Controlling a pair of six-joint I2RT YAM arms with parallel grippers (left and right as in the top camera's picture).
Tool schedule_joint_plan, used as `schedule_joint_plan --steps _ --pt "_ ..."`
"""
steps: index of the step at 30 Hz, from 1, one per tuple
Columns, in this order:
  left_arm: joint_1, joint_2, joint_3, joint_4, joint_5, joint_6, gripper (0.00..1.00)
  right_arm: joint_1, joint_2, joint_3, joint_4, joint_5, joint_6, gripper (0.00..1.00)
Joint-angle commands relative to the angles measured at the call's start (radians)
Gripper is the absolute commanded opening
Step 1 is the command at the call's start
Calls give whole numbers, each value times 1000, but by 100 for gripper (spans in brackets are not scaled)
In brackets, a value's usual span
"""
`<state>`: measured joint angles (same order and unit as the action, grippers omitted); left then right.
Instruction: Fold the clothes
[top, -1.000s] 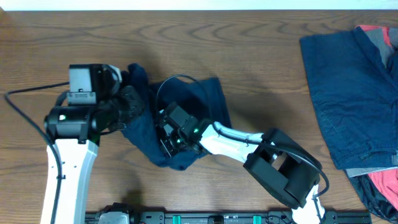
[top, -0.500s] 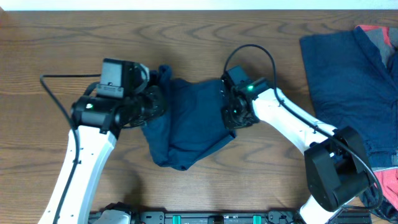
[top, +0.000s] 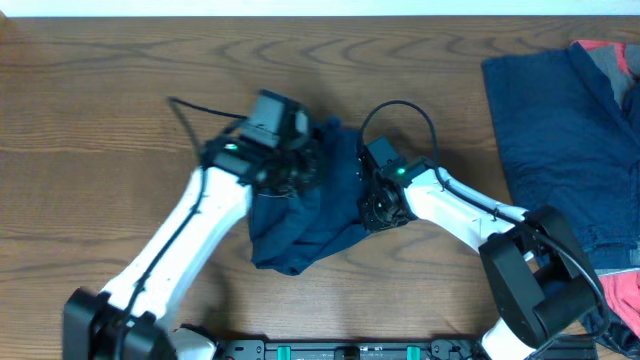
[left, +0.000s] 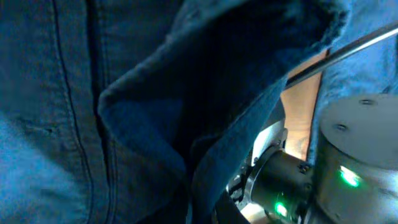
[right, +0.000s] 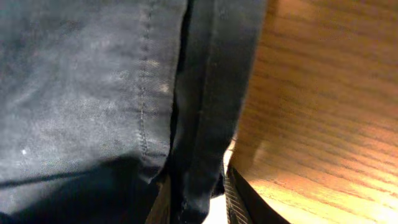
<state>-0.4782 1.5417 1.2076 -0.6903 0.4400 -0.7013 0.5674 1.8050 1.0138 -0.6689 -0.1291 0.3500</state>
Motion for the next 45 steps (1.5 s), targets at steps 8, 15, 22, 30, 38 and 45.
schedule_joint_plan --steps 8,15,22,30,38,45 --pt "29 -11 37 72 3 61 68 -52 -34 30 -186 264 140 45" --pt "191 -26 46 137 -223 131 68 -159 -255 148 -257 205 121 44" --pt "205 101 46 253 -229 246 68 -123 -362 156 -180 -165 -60 43" --pt "200 300 46 308 -216 245 68 -12 -274 83 -227 -229 -11 45" --pt "196 419 46 141 -217 265 68 18 -166 -108 -127 -204 55 45" --pt "195 432 46 -197 -220 290 68 -52 -122 -152 10 156 91 48"
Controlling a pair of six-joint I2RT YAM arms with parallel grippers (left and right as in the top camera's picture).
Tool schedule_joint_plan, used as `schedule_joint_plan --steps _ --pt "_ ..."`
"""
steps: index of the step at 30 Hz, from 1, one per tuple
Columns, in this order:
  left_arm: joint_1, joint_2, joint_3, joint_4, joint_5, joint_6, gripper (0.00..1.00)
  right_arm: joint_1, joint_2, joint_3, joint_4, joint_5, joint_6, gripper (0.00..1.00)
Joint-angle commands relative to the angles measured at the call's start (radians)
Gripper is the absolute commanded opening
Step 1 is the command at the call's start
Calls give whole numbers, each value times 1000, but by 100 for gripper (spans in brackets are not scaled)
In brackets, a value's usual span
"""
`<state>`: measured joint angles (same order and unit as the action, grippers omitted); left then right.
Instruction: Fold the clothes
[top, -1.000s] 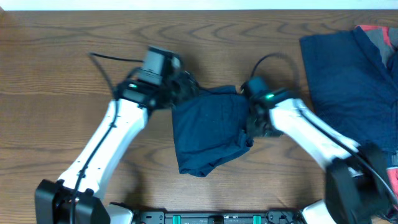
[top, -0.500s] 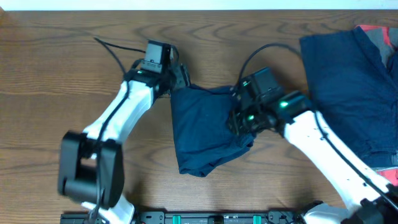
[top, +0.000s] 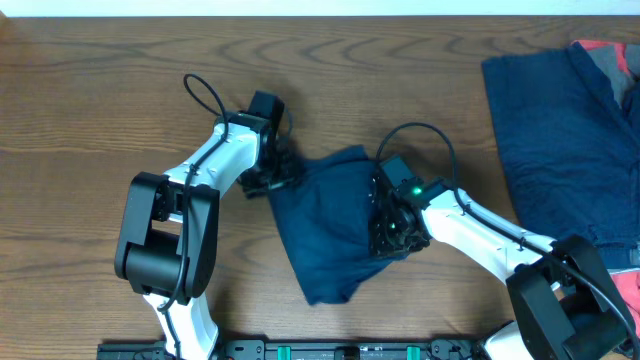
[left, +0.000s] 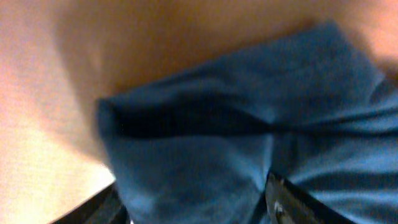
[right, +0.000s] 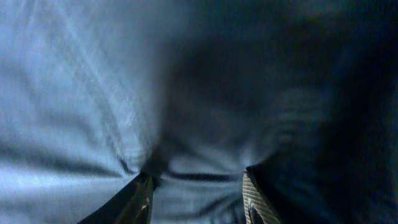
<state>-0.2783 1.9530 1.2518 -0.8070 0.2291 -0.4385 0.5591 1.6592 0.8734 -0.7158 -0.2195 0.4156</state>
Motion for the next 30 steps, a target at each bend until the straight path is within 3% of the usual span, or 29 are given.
schedule_joint_plan --steps 1,2,6,9,13,17,24,30 --pt "-5 21 1 -140 -9 27 68 -61 24 -11 109 296 24 50" --pt "-5 21 1 -201 -2 26 68 -77 24 -11 170 330 19 54" --pt "-5 18 1 -378 75 27 68 -125 24 -5 418 304 -60 51" --pt "-3 -30 2 -388 76 27 68 -134 20 25 473 234 -80 57" --pt "-3 -153 2 -273 75 27 72 -132 12 67 428 191 -80 57" --pt "-7 -238 2 -85 77 27 99 -132 -4 75 368 189 -80 65" --pt "-12 -167 -3 98 119 44 98 -135 -74 75 279 228 -85 87" --pt "-15 -24 -3 185 248 72 98 -151 -207 75 190 259 -92 90"
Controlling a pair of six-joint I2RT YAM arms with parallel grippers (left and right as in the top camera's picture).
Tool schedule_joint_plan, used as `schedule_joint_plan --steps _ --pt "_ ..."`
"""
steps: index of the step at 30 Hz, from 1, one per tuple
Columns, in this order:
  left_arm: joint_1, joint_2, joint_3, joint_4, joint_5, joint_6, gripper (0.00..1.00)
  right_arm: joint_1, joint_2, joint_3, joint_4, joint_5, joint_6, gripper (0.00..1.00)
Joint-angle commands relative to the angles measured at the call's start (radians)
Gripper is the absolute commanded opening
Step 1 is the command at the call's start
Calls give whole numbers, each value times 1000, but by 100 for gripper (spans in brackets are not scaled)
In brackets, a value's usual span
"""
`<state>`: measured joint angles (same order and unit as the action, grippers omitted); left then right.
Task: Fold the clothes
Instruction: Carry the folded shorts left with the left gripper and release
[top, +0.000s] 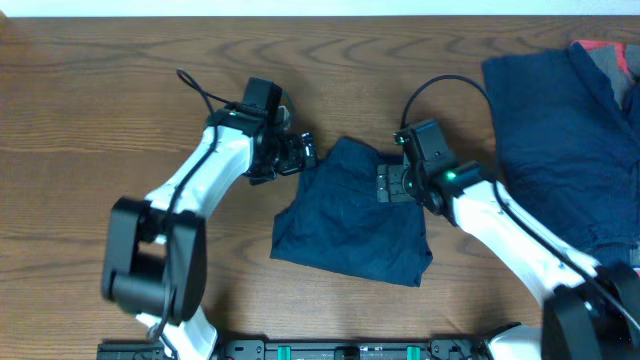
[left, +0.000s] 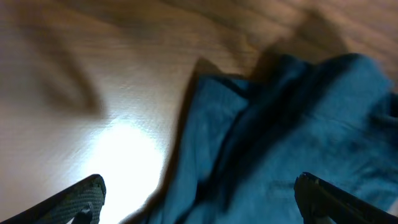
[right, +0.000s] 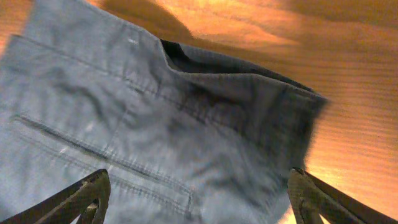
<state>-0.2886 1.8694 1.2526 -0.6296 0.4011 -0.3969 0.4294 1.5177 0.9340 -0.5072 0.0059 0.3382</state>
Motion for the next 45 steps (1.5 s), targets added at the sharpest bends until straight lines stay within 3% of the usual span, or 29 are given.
schedule_joint_plan --steps 1,10,12,13,15,18,26,33,39,45 --pt "-8 80 -4 10 79 31 98 -25 -87 14 -37 40 -14 90" --pt "-119 194 -5 11 262 137 99 -63 -193 14 -124 85 -15 92" --pt "-151 194 -5 16 265 163 93 -71 -195 14 -130 84 -14 92" --pt "-163 194 -5 21 265 173 87 -74 -195 14 -134 84 -14 92" --pt "-171 194 -5 34 265 172 64 -76 -195 14 -141 84 -14 92" --pt "-146 191 2 53 256 172 7 -76 -195 14 -152 84 -14 92" --pt "87 109 28 33 108 147 6 -76 -195 14 -208 127 -14 92" --pt "526 -40 28 46 72 -14 6 -77 -195 14 -231 144 -14 92" --pt "847 -53 28 90 57 -51 6 -77 -195 14 -231 144 -14 92" --pt "971 -50 28 92 58 -69 6 -77 -195 14 -229 144 -14 92"
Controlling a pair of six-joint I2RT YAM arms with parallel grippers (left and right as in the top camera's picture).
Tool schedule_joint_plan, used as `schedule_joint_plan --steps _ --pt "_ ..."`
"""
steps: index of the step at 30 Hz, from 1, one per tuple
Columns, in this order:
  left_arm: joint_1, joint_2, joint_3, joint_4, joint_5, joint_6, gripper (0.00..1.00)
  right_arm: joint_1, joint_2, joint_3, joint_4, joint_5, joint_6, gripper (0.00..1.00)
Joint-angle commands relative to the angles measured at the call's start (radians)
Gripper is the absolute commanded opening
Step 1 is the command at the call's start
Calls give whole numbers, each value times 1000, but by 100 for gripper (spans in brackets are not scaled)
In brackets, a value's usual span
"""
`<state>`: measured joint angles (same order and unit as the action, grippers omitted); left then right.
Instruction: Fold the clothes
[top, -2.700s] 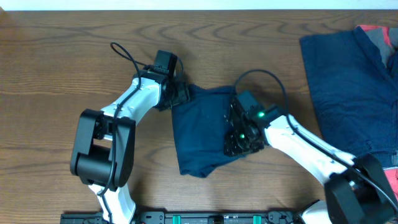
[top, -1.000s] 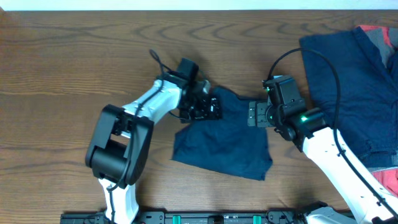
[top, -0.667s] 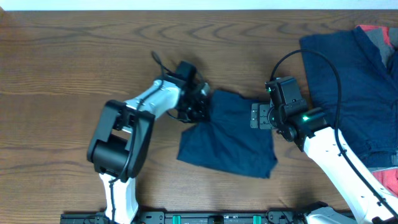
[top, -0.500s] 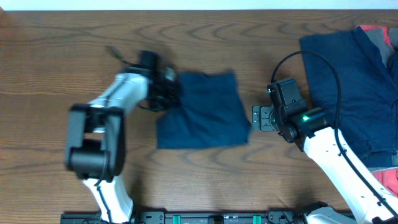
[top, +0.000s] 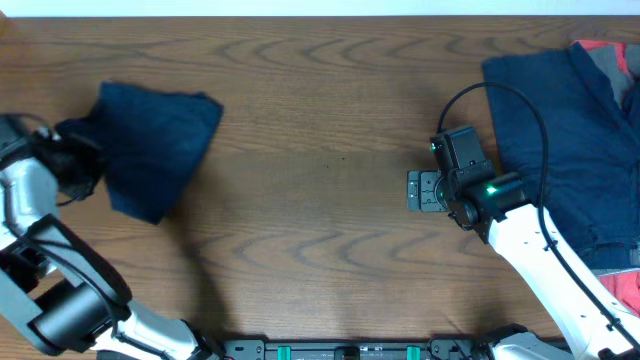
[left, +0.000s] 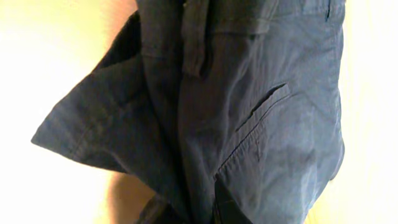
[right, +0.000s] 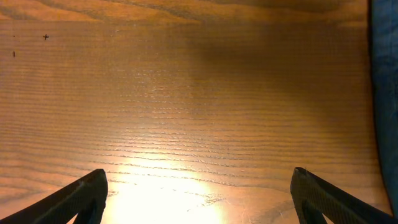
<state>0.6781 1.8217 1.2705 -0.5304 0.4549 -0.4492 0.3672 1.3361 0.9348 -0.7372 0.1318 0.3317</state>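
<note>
A folded navy garment (top: 155, 140) lies at the table's far left, with a pocket seam and belt loop showing in the left wrist view (left: 249, 93). At its left edge my left gripper (top: 72, 163) is shut on the fabric, the cloth pinched between the two dark fingers (left: 189, 210). My right gripper (top: 424, 190) hangs open right of the middle, over bare wood and touching nothing, its fingertips (right: 84, 190) wide apart.
At the right end of the table lies a pile of unfolded clothes: a large navy piece (top: 560, 130), whose edge shows in the right wrist view (right: 387, 93), a red and grey one (top: 612, 55) and something pink (top: 620, 295). The table (top: 330, 120) is brown wood.
The folded garment was in the middle of the table with both grippers open beside it. It now lies at the far left with my left gripper shut on it. The right gripper is over bare wood.
First both grippers were buried in the bunched navy garment at the table's middle. Then it lay flatter with both grippers on its sides. Then it lay folded with both grippers open and off it. It now sits at the far left, in my left gripper.
</note>
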Motion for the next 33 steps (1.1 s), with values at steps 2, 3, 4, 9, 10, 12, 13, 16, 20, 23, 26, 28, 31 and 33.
schedule_joint_plan --steps 2,3,4,9,10,12,13,16,20,23,26,28,31,33 --pt "3 -2 10 -6 4 -17 6 -14 -13 13 4 18 -7 92" --pt "-2 -2 10 -7 4 -17 23 -14 -13 13 3 18 -7 92" --pt "-6 -2 10 -10 5 -22 72 -14 -13 13 0 18 -7 93" --pt "-7 -16 10 -46 5 -135 98 -15 -13 13 -13 17 -7 97" --pt "-7 -24 10 -57 6 -144 98 -15 -13 13 -14 13 -6 98" --pt "-16 -52 10 -74 32 -132 98 -25 -13 13 -11 -13 27 99" --pt "-26 -66 10 -75 52 -119 98 -35 -13 13 -5 -34 45 99" --pt "-82 -112 10 -83 79 -82 98 -91 -13 13 36 -125 94 99" --pt "-189 -167 10 -142 -37 -61 98 -185 -13 13 69 -273 98 99" --pt "-288 -192 10 -221 -179 -65 98 -261 -13 13 50 -334 82 99" --pt "-382 -195 10 -307 -286 -91 98 -323 -13 13 17 -346 24 99" --pt "-437 -195 10 -361 -346 -120 98 -356 -13 13 -5 -346 -13 99" --pt "-507 -195 10 -392 -340 -139 98 -401 -13 13 -34 -344 -39 99" --pt "-562 -195 10 -394 -296 -112 98 -427 -13 13 -43 -337 -41 99"
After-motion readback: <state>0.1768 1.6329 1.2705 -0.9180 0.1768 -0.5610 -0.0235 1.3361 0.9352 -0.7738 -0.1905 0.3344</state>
